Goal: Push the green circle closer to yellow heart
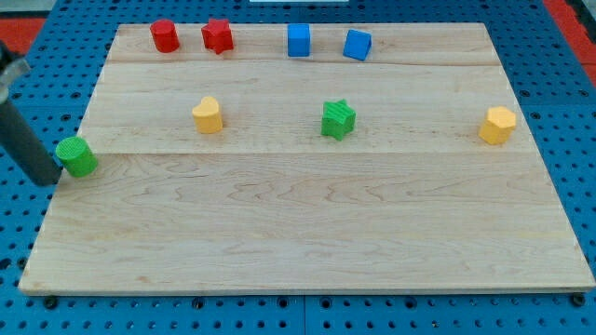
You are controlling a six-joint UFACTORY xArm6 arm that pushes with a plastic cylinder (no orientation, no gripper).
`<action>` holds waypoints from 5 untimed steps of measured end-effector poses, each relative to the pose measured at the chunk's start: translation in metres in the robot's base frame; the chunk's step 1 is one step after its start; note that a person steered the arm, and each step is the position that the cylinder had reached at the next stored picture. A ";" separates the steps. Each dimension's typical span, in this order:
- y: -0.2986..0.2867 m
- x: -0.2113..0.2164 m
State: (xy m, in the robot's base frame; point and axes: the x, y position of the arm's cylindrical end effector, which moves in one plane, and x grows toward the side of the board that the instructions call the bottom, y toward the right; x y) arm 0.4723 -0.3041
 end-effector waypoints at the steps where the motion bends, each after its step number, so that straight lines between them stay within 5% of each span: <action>1: 0.048 -0.014; 3: 0.050 -0.011; 5: 0.070 -0.069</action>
